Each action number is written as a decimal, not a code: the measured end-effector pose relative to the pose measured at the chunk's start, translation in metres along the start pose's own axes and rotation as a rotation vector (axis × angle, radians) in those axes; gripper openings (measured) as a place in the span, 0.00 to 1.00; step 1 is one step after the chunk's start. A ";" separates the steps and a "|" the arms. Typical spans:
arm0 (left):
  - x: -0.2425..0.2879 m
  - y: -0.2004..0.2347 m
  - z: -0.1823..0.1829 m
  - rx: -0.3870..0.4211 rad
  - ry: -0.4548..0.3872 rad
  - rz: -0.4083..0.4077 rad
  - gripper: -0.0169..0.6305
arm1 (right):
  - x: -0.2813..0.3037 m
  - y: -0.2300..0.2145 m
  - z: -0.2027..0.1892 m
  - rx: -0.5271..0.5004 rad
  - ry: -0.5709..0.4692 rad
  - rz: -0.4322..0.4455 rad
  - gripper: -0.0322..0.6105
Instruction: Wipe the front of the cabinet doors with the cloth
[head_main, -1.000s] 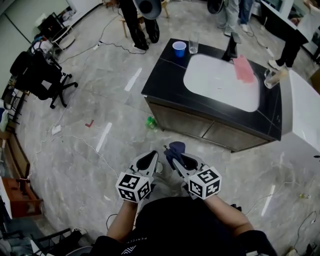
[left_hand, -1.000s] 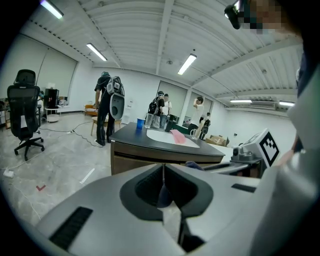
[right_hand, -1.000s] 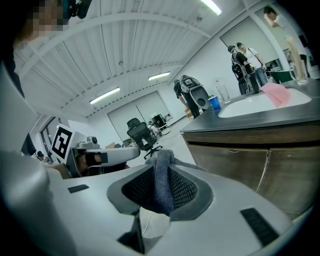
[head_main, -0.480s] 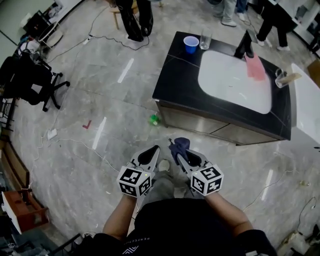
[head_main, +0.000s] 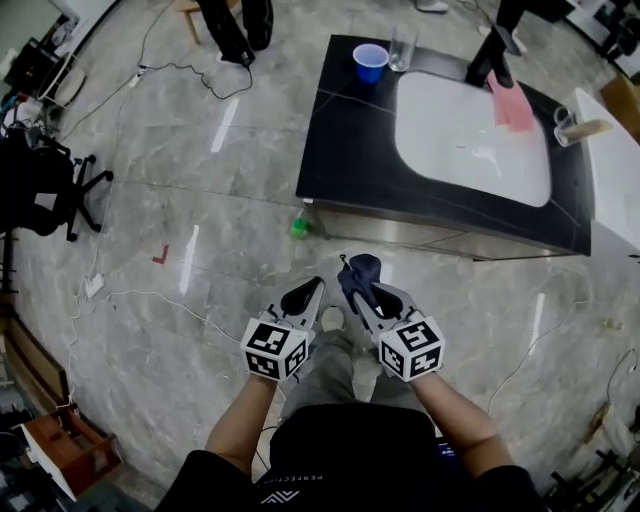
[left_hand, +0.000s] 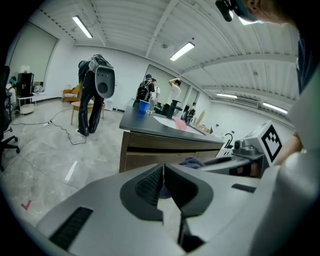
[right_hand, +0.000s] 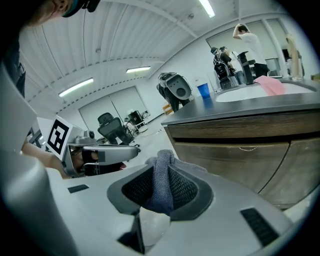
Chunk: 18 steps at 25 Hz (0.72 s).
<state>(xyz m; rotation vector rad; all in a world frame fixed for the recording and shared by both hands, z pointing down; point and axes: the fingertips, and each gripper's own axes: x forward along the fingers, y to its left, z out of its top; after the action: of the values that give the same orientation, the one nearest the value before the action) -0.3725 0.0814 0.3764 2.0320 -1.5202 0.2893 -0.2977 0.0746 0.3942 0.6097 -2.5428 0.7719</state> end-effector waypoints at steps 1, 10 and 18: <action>0.004 0.005 -0.002 -0.001 0.006 0.000 0.05 | 0.004 0.000 -0.001 0.001 0.002 -0.007 0.21; 0.032 0.024 -0.015 -0.001 0.010 -0.007 0.05 | 0.048 -0.002 -0.008 0.018 0.005 -0.019 0.21; 0.036 0.056 -0.021 0.015 0.023 0.013 0.05 | 0.100 -0.014 0.005 -0.016 -0.026 -0.027 0.21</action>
<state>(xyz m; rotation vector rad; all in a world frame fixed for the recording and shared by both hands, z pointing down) -0.4095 0.0540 0.4295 2.0248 -1.5219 0.3292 -0.3737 0.0327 0.4454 0.6513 -2.5561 0.7387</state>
